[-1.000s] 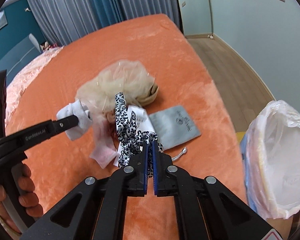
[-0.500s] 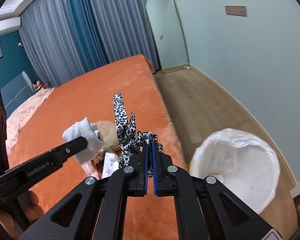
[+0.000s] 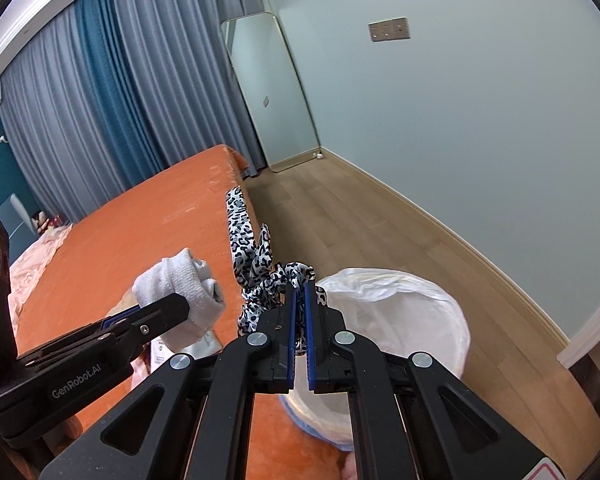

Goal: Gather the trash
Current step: 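Carry sock and scrunchie over the wastebasket and open both tools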

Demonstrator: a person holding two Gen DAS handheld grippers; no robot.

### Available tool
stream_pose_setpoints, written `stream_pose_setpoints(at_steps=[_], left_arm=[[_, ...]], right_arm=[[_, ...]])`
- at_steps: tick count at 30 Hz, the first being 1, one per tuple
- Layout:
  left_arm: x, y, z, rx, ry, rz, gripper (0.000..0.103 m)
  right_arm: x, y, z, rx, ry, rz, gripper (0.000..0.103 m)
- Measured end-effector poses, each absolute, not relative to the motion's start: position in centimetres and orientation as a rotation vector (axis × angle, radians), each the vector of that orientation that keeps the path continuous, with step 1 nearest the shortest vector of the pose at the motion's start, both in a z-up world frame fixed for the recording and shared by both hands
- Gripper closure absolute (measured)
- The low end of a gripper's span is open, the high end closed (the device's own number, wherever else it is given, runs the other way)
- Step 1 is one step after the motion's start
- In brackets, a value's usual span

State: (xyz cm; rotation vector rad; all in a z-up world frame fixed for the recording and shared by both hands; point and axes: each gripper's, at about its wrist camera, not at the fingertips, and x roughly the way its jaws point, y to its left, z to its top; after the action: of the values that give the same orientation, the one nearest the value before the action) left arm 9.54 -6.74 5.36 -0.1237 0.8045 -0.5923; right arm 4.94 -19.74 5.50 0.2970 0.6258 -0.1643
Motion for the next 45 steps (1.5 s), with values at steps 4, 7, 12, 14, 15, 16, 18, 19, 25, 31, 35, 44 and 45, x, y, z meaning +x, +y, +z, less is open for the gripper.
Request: stream_pose_setpoints(at_steps=[4, 7, 12, 14, 15, 16, 18, 19, 25, 31, 35, 44, 45], left_arm=[[9.2, -8.8, 5.1, -0.107, 0.817, -0.624, 0.078], [9.0, -10.0, 5.0, -0.096, 0.823, -0.646, 0.077], [8.8, -11.8, 4.6, -0.078, 0.837, -0.677, 0.077], [8.9, -12.2, 4.3, -0.075, 0.847, -0.688, 0.076], [9.0, -12.3, 4.2, -0.074, 0.850, -0.691, 0.076], [9.0, -12.5, 4.0, -0.073, 0.852, -0.696, 0.076], [8.9, -12.8, 3.8, -0.068, 0.857, -0.699, 0.076], [9.0, -12.8, 3.7, -0.067, 0.859, -0.701, 0.076], [9.2, -13.1, 3.5, -0.076, 0.857, -0.708, 0.074], [9.3, -13.0, 3.5, -0.068, 0.849, -0.685, 0.061], [9.5, -12.6, 3.5, -0.075, 0.853, -0.671, 0.060], [9.6, -11.2, 3.8, -0.090, 0.849, -0.647, 0.060], [9.7, -11.0, 3.8, -0.092, 0.848, -0.644, 0.060]], right_arm=[[4.1, -21.3, 5.4, 0.315, 0.622, -0.193, 0.099], [3.6, -22.1, 5.1, 0.327, 0.621, -0.210, 0.099], [2.8, -23.1, 4.7, 0.341, 0.625, -0.230, 0.099], [2.7, -23.2, 4.6, 0.346, 0.626, -0.235, 0.099], [2.5, -23.5, 4.4, 0.348, 0.627, -0.237, 0.099], [2.5, -23.7, 4.3, 0.349, 0.627, -0.239, 0.099], [2.4, -23.9, 4.3, 0.354, 0.628, -0.243, 0.099], [2.4, -24.0, 4.3, 0.355, 0.629, -0.244, 0.099], [2.5, -24.1, 4.2, 0.352, 0.635, -0.251, 0.093], [2.6, -24.2, 4.4, 0.355, 0.633, -0.261, 0.090], [2.5, -24.1, 4.2, 0.348, 0.638, -0.257, 0.090], [3.3, -24.1, 3.9, 0.332, 0.651, -0.258, 0.070], [3.3, -24.1, 3.9, 0.333, 0.651, -0.258, 0.070]])
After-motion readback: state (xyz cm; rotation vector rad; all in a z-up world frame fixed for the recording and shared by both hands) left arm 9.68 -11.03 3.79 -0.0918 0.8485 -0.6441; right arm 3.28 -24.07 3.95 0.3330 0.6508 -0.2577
